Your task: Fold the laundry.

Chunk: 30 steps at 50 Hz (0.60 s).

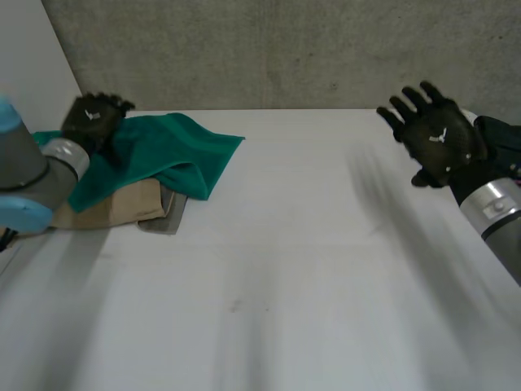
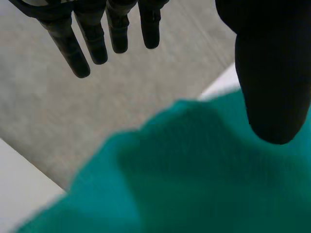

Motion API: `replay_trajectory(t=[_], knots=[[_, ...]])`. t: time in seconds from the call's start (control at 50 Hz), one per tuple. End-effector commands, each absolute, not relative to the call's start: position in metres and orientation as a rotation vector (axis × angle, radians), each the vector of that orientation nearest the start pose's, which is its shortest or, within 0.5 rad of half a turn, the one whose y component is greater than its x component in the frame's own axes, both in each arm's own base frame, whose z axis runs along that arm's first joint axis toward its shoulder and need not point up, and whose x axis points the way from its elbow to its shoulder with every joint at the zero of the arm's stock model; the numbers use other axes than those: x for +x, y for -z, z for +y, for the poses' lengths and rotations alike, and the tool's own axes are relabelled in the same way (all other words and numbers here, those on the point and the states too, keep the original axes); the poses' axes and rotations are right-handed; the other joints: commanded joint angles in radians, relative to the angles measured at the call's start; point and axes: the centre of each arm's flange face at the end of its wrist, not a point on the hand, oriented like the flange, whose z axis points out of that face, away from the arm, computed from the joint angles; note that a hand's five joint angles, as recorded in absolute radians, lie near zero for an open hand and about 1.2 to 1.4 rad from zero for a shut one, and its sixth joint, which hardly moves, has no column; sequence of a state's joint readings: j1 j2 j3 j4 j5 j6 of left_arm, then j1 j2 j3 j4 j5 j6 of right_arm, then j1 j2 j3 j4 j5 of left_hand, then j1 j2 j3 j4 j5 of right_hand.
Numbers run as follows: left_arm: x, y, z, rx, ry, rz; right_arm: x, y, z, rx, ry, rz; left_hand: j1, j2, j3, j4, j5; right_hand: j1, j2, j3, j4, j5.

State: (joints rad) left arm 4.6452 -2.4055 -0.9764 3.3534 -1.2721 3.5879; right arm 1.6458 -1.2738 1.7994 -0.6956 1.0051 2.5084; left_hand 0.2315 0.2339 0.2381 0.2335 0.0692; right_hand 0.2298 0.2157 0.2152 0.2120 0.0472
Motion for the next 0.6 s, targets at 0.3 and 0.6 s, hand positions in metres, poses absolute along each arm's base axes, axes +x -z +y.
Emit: replay_trajectory(t=[0.3, 0.6], knots=[[-0.263, -0.266, -0.417, 0.856, 2.507, 1.729, 0.190, -0.204, -0.328, -1.296, 2.367, 1.770, 1.165, 1.162, 1.158, 1.163, 1.153, -0.055, -0.041, -0.041, -0.038, -0.047], [-0.357, -0.365, -0.250, 1.034, 3.051, 1.630, 0.171, -0.243, -0.318, -0.863, 2.127, 2.096, 1.165, 1.162, 1.158, 1.163, 1.153, -0.055, -0.041, -0.041, -0.038, -0.047]])
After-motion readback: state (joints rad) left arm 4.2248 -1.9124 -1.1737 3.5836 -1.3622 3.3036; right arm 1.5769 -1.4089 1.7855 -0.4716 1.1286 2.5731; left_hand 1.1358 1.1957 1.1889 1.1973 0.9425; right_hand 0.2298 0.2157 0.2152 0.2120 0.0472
